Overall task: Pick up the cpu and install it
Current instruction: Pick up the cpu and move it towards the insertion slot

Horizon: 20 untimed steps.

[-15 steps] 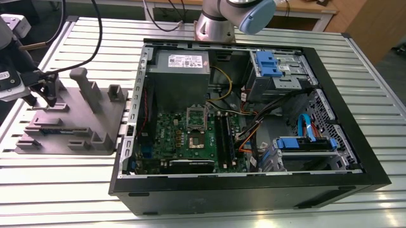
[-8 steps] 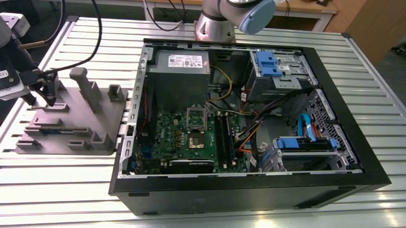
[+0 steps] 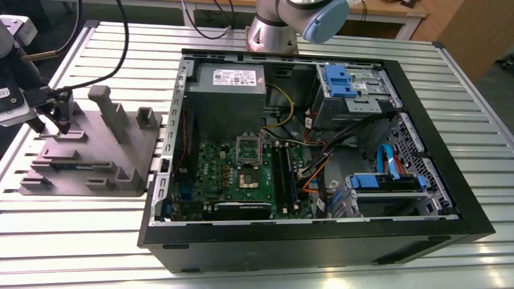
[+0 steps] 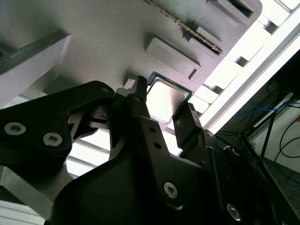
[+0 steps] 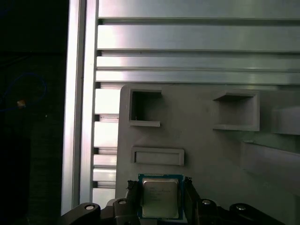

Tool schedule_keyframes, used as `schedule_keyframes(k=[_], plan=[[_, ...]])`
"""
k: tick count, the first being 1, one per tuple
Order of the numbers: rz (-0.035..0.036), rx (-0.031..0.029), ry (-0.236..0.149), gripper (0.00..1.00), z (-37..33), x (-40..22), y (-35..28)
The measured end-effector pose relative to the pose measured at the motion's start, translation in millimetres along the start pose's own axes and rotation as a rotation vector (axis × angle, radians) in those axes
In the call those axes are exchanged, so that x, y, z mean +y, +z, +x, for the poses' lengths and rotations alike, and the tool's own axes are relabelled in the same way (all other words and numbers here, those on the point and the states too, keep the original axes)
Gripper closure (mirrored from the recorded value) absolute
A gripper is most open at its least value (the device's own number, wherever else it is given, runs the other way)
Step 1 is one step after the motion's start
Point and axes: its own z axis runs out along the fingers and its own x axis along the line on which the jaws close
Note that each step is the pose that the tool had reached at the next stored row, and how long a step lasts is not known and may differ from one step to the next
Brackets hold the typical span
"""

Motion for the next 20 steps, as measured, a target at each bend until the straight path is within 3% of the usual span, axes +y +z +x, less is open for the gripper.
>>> schedule_keyframes(k=[14,15,20], plan=[[0.0000,0.0000,0.000,0.53,0.1,0.2,-3.6],[0.0000,-0.0001,0.000,0.53,0.3,0.5,-10.2],[0.0000,0.0000,0.000,0.53,0.3,0.6,-11.4]])
